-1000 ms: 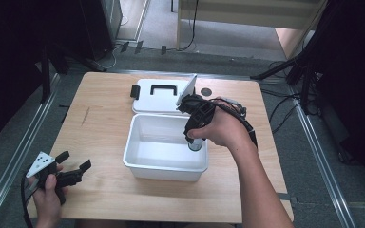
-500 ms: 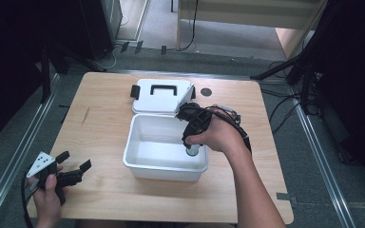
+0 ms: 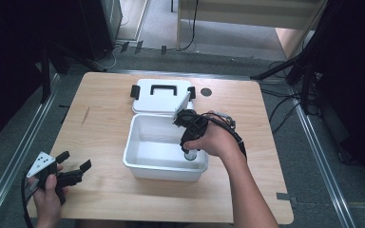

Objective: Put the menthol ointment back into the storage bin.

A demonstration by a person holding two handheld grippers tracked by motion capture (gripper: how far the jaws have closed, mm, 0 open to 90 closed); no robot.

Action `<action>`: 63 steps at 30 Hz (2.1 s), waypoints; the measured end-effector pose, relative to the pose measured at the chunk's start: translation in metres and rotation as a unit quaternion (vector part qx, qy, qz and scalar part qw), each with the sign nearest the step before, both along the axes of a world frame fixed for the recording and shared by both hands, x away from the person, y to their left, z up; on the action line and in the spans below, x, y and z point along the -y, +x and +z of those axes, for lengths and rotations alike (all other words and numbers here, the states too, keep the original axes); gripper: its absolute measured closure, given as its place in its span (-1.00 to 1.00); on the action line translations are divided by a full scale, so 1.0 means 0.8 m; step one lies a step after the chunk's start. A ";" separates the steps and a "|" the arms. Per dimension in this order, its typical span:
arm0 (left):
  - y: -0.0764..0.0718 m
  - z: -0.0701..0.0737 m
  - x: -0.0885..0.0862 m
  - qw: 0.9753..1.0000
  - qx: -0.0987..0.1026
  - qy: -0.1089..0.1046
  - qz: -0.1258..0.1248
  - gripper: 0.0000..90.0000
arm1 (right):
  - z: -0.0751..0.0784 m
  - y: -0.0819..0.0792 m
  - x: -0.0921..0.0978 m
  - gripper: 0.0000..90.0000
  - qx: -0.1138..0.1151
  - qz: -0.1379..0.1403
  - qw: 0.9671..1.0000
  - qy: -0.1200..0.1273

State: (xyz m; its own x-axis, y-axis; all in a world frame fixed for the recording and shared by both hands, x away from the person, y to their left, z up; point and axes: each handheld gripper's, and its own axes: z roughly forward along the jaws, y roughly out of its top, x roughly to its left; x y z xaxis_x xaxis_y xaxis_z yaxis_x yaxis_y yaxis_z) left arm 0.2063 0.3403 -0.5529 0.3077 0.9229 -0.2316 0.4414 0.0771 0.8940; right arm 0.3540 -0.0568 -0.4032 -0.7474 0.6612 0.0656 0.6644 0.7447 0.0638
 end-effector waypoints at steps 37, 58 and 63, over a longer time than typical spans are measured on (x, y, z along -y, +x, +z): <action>0.000 0.000 0.000 1.000 0.000 0.002 -0.001 -0.99 | -0.049 -0.010 -0.011 0.16 0.012 0.019 0.999 -0.023; 0.000 0.000 0.000 1.000 -0.001 0.004 -0.001 -0.99 | -0.077 -0.015 -0.021 0.16 0.014 0.042 0.998 -0.054; 0.000 0.000 0.000 1.000 -0.001 0.004 -0.001 -0.99 | -0.078 -0.016 -0.021 0.16 0.016 0.047 0.997 -0.057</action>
